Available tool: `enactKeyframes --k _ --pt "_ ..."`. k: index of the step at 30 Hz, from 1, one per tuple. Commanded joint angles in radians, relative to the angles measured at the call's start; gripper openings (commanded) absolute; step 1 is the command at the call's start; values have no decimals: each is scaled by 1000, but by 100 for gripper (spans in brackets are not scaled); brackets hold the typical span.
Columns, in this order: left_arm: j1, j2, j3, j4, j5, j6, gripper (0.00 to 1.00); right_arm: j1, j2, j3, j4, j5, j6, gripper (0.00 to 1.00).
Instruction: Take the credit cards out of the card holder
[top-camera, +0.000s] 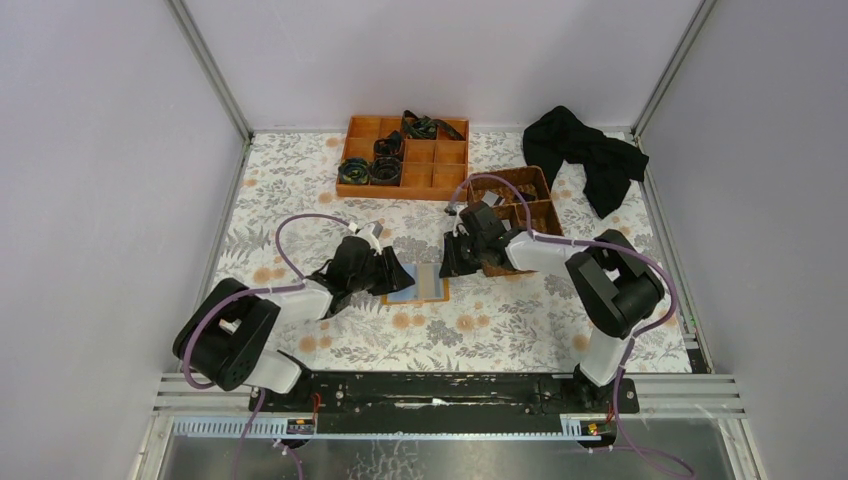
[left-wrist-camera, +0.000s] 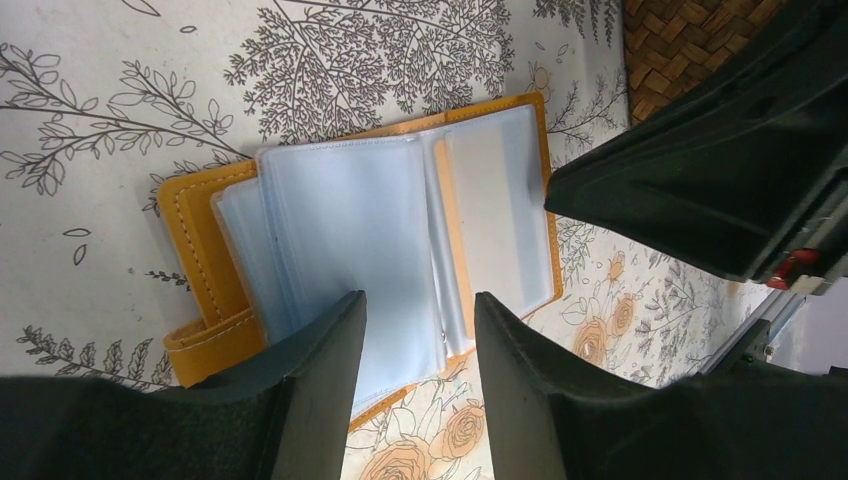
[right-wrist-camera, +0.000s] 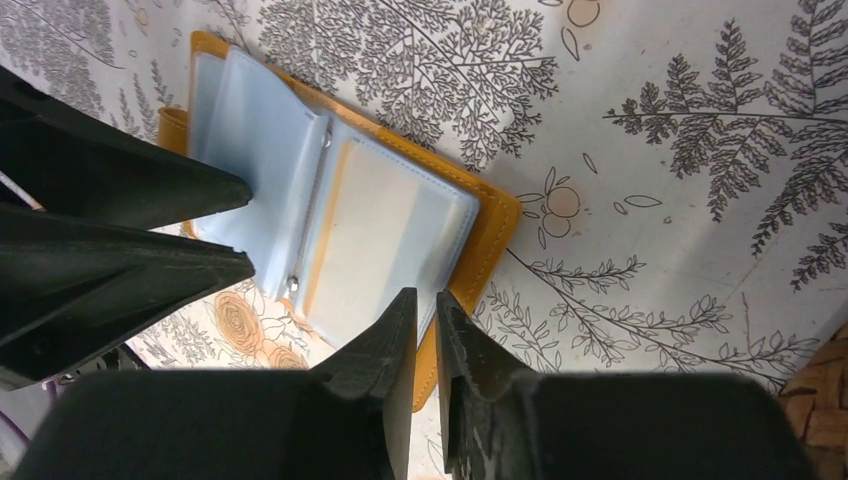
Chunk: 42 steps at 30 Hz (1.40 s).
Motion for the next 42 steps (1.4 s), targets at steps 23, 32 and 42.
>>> enactKeyframes --k 23,32,42 --pt "-4 66 -18 -34 -10 23 51 18 63 68 79 -124 27 15" --pt "-3 -14 -26 -49 9 22 51 23 83 87 72 -124 24 14" --pt "-3 -270 15 -206 -23 34 51 26 104 95 66 -119 23 13"
